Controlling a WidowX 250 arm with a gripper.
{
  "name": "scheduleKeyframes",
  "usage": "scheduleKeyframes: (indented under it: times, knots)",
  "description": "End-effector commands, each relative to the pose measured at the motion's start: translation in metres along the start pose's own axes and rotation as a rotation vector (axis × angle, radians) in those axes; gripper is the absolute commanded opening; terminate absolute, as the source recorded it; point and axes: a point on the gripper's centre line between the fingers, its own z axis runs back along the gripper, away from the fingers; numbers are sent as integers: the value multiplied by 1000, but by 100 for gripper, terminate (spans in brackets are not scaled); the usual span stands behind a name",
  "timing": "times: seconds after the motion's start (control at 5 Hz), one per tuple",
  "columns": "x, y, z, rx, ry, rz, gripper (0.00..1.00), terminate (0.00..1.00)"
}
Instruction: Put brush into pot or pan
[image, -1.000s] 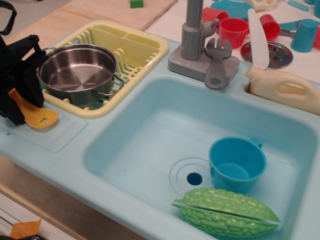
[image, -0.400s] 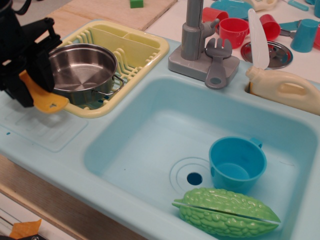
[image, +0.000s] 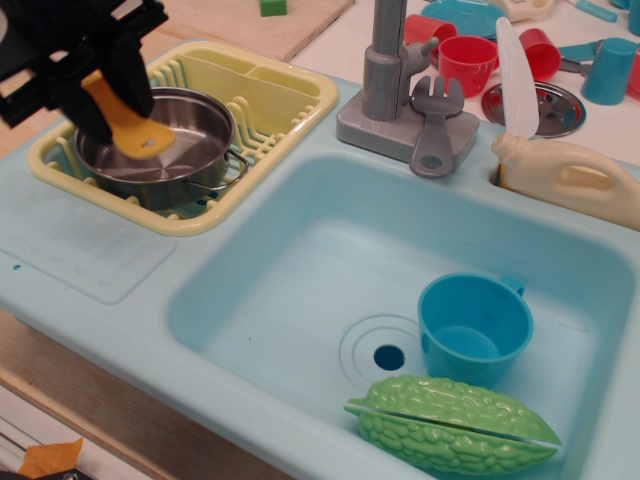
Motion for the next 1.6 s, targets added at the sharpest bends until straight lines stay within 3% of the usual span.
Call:
scheduleKeyframes:
  times: [0.0, 0.2, 1.2, 1.4]
  knots:
    - [10, -19, -4, -57, 67, -26, 0, 0]
    - [9, -18, -8, -53, 81, -16, 100, 0]
    - [9, -18, -8, -53, 81, -16, 100, 0]
    - [9, -18, -8, -53, 81, -16, 100, 100]
